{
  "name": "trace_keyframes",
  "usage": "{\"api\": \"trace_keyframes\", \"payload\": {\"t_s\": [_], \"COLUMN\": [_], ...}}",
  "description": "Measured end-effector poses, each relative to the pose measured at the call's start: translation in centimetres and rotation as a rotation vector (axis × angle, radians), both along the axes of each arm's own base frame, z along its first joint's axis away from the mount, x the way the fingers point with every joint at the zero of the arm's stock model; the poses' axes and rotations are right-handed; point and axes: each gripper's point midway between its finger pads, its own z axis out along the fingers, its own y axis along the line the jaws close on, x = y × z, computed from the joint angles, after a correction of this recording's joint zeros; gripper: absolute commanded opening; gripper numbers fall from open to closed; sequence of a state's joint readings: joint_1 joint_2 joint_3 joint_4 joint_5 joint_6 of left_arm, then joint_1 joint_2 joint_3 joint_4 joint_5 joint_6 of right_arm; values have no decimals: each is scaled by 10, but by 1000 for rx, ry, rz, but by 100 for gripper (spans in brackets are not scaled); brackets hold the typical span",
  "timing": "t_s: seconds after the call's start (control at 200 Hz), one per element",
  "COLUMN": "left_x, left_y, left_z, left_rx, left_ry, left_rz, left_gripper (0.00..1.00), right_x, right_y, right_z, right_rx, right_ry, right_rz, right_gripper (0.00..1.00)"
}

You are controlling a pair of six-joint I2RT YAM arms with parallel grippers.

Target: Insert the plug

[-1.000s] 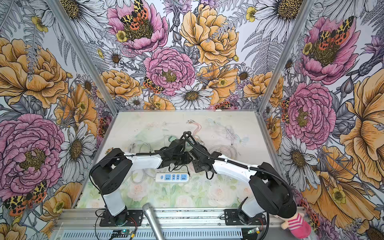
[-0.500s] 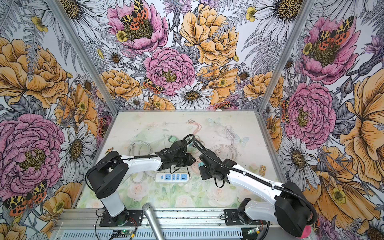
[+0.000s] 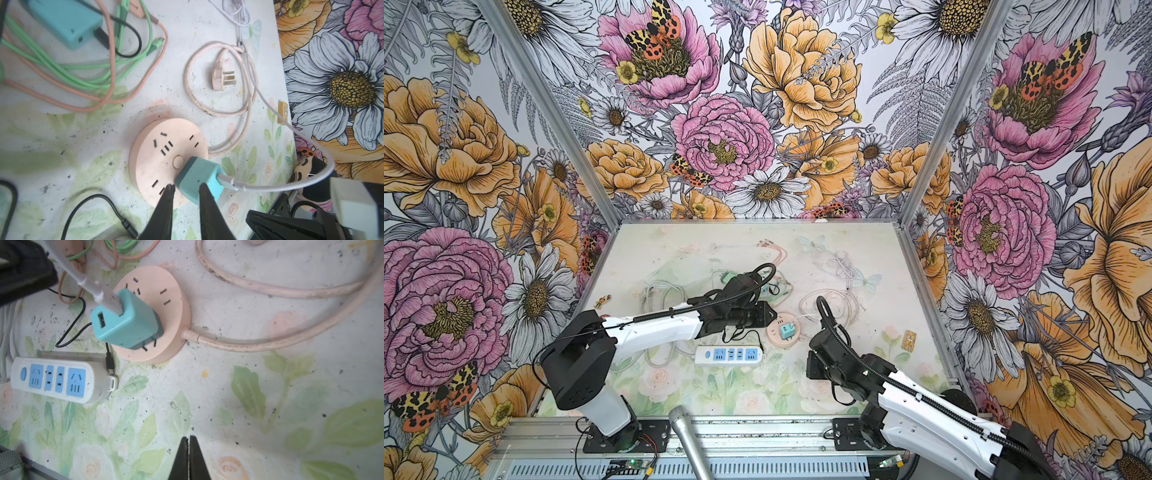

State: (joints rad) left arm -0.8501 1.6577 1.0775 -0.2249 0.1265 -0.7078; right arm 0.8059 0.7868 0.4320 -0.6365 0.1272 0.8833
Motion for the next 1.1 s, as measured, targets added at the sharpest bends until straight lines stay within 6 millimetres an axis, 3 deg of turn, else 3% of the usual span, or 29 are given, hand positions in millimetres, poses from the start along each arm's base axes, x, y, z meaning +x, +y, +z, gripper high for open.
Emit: {"api": "trace_keyframes", "payload": {"t_s": [0.2, 0.34, 0.435, 0.6, 0.836, 1.101], "left_x": [34, 55, 62, 57, 51, 30], "left_y": [19, 28, 33, 31, 26, 14], "left_z": [17, 6, -8, -24, -30, -75], "left_rx": [32, 70, 105, 137, 142, 202], "left_ry": [-54, -47, -28, 4, 21, 100], "left_rz": [21, 26, 21, -17, -46, -98], "left_gripper": [24, 24, 24, 24, 23, 23], "right_x": [17, 27, 39, 59, 82, 95], "right_y": [1, -5, -5, -10, -23, -42], "right_z": [-26, -51, -52, -52, -52, -52], "right_rx": [-24, -53, -39, -2, 40, 67], "right_ry": [48, 98, 85, 59, 32, 16], "right_rz": [-93, -157, -187, -252, -337, -418], "right_gripper": [0, 0, 0, 0, 0, 0]}}
